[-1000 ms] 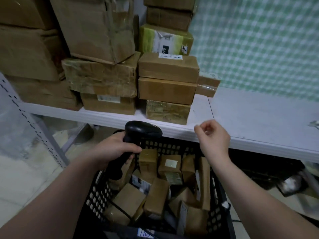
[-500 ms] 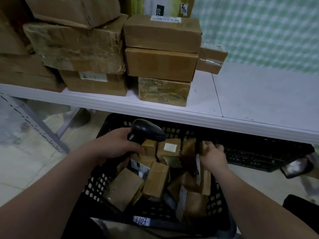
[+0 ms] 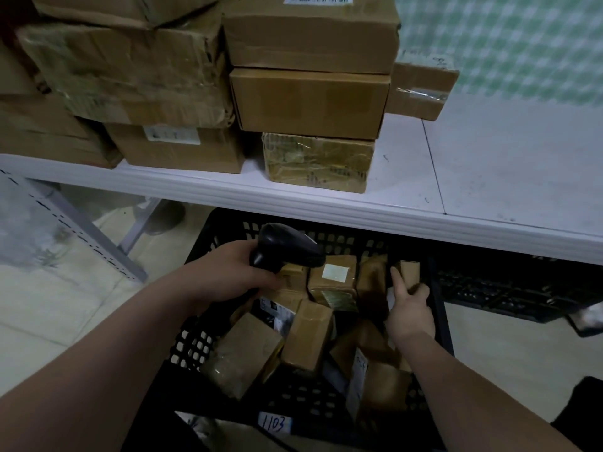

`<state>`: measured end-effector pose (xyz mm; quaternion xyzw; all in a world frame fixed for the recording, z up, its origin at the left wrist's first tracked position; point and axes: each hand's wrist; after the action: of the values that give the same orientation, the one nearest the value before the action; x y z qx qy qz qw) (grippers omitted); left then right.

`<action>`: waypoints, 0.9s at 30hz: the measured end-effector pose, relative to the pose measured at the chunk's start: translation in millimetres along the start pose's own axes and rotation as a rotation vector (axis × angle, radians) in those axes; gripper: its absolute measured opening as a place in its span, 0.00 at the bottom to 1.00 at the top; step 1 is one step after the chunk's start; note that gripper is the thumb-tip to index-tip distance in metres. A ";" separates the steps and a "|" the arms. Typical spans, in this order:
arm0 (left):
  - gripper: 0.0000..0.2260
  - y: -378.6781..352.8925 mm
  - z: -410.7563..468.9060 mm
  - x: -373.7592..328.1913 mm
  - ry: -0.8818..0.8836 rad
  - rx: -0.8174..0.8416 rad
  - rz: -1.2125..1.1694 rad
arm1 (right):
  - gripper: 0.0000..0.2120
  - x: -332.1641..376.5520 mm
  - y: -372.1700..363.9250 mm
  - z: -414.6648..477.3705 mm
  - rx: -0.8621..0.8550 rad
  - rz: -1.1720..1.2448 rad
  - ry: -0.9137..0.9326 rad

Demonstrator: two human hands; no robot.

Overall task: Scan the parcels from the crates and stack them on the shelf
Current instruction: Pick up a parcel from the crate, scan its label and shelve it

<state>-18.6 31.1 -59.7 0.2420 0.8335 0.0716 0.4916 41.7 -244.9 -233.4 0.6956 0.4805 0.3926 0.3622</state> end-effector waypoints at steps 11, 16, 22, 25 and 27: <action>0.06 2.7 -3.9 0.9 -0.025 -0.028 -0.028 | 0.21 6.8 14.0 -19.8 -0.270 0.138 -0.025; 0.06 3.1 -7.4 -0.5 -0.045 -0.044 -0.025 | 0.31 3.4 33.6 -31.2 -0.149 0.171 -0.074; 0.06 4.8 -17.4 0.7 -0.050 -0.044 -0.051 | 0.47 8.7 46.1 -52.5 -0.080 0.484 0.038; 0.06 5.3 -23.3 1.6 -0.035 -0.041 -0.079 | 0.41 24.2 51.8 -71.3 0.022 0.574 0.096; 0.05 4.9 -26.8 3.3 -0.025 -0.037 -0.111 | 0.26 35.8 52.4 -84.4 0.099 0.648 0.151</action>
<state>-41.2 40.1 -46.9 0.1870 0.8379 0.0566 0.5096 -5.5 -214.6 -143.9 0.7979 0.2781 0.5140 0.1477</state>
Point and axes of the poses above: each hand's wrist, its own z-axis towards the middle knuckle, its own y-axis out of the back of the hand, x = y × z, and after that the axes turned 6 degrees about x, right-handed
